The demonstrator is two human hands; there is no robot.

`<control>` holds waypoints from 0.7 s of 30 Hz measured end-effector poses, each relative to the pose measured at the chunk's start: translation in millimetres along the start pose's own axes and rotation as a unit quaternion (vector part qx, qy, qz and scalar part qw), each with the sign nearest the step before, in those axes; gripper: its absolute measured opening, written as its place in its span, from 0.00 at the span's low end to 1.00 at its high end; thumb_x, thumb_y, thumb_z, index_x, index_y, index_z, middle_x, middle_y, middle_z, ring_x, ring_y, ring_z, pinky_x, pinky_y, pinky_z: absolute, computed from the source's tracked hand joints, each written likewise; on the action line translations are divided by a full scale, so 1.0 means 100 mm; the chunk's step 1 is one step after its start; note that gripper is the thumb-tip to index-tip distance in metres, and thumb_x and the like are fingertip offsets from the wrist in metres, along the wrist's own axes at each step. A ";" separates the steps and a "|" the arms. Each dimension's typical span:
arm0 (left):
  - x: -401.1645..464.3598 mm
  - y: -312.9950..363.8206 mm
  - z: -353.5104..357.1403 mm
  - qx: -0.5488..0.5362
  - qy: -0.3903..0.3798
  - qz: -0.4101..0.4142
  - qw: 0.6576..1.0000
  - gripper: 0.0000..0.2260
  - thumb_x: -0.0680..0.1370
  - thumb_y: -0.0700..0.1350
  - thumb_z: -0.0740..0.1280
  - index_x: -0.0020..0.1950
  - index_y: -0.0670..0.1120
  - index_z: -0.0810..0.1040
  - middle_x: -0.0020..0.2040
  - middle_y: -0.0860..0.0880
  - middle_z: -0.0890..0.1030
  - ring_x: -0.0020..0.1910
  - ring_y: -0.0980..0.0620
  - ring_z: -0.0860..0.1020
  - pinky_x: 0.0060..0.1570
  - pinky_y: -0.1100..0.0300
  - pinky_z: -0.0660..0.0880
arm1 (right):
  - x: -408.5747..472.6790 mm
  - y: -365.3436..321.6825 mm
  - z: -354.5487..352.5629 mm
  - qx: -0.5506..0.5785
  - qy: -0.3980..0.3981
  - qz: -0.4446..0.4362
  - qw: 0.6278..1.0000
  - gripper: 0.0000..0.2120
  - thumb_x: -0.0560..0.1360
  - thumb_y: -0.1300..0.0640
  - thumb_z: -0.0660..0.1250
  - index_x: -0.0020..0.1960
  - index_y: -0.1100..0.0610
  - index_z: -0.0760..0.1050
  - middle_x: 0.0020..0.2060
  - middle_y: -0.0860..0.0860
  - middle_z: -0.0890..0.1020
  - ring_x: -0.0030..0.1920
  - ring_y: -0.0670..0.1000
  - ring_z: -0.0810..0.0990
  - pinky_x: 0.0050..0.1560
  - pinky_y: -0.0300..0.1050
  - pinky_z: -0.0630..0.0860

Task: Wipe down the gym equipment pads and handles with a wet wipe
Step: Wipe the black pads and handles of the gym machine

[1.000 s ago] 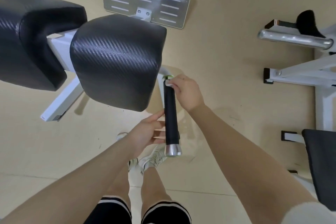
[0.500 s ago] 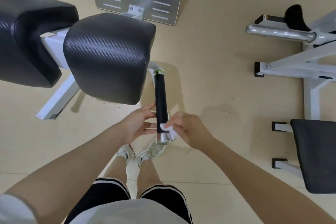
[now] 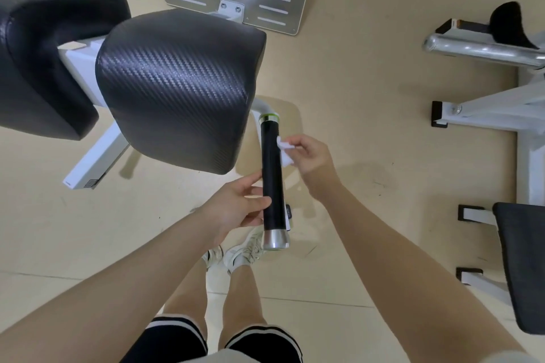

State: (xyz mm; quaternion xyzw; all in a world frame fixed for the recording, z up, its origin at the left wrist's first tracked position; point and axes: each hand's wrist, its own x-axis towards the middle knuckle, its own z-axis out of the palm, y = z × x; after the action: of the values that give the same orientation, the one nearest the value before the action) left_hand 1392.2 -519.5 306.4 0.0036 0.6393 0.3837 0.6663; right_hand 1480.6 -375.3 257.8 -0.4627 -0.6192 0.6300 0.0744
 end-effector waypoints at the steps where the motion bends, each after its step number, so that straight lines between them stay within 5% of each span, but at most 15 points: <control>1: -0.01 0.01 0.00 -0.005 -0.001 -0.005 1.000 0.23 0.77 0.35 0.64 0.67 0.55 0.71 0.47 0.52 0.80 0.37 0.55 0.80 0.39 0.64 0.78 | -0.18 0.00 -0.04 -0.003 -0.023 0.002 1.000 0.13 0.74 0.66 0.65 0.38 0.50 0.77 0.35 0.46 0.79 0.37 0.45 0.75 0.43 0.38 0.72; 9: -0.05 0.07 0.01 0.030 0.003 -0.012 0.999 0.25 0.76 0.36 0.66 0.70 0.55 0.69 0.45 0.50 0.77 0.39 0.53 0.77 0.45 0.61 0.78 | -1.12 -0.18 -0.28 -0.134 -0.164 -0.020 0.977 0.11 0.73 0.67 0.67 0.42 0.53 0.82 0.35 0.43 0.78 0.38 0.39 0.76 0.44 0.30 0.70; 13: -0.08 0.03 -0.07 0.013 -0.044 -0.046 0.998 0.23 0.79 0.41 0.62 0.68 0.63 0.66 0.54 0.52 0.82 0.45 0.52 0.81 0.40 0.64 0.75 | -0.53 -0.53 -0.16 -0.265 -0.062 -0.128 0.954 0.12 0.73 0.68 0.64 0.47 0.57 0.83 0.39 0.41 0.77 0.42 0.42 0.75 0.45 0.26 0.66; 15: -0.05 0.00 -0.13 -0.001 -0.055 -0.041 0.998 0.21 0.79 0.40 0.59 0.68 0.61 0.68 0.57 0.50 0.80 0.49 0.51 0.80 0.43 0.62 0.75 | -0.17 -0.69 -0.01 -0.312 -0.024 -0.205 0.927 0.12 0.73 0.69 0.62 0.48 0.60 0.83 0.42 0.51 0.79 0.44 0.51 0.76 0.46 0.28 0.66; 18: 0.01 -0.04 -0.21 -0.017 0.007 -0.014 1.000 0.20 0.79 0.36 0.55 0.67 0.53 0.72 0.53 0.50 0.79 0.49 0.50 0.78 0.47 0.60 0.74 | 0.23 -0.67 0.23 -0.428 -0.039 -0.173 0.886 0.12 0.77 0.65 0.59 0.56 0.62 0.79 0.54 0.60 0.77 0.53 0.58 0.75 0.55 0.39 0.67; 21: 0.03 -0.12 -0.30 -0.054 0.075 -0.014 0.996 0.19 0.78 0.34 0.54 0.64 0.48 0.74 0.53 0.47 0.79 0.48 0.49 0.77 0.52 0.56 0.73 | 0.37 -0.58 0.33 -0.482 -0.100 -0.128 0.861 0.12 0.78 0.62 0.57 0.56 0.61 0.77 0.55 0.57 0.76 0.56 0.56 0.74 0.44 0.33 0.65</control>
State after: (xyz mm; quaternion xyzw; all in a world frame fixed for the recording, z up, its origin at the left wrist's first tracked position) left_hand 1372.4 -541.4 292.7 -0.0704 0.6654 0.4077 0.6214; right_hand 1410.1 -360.9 282.7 -0.2923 -0.9034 0.2809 -0.1399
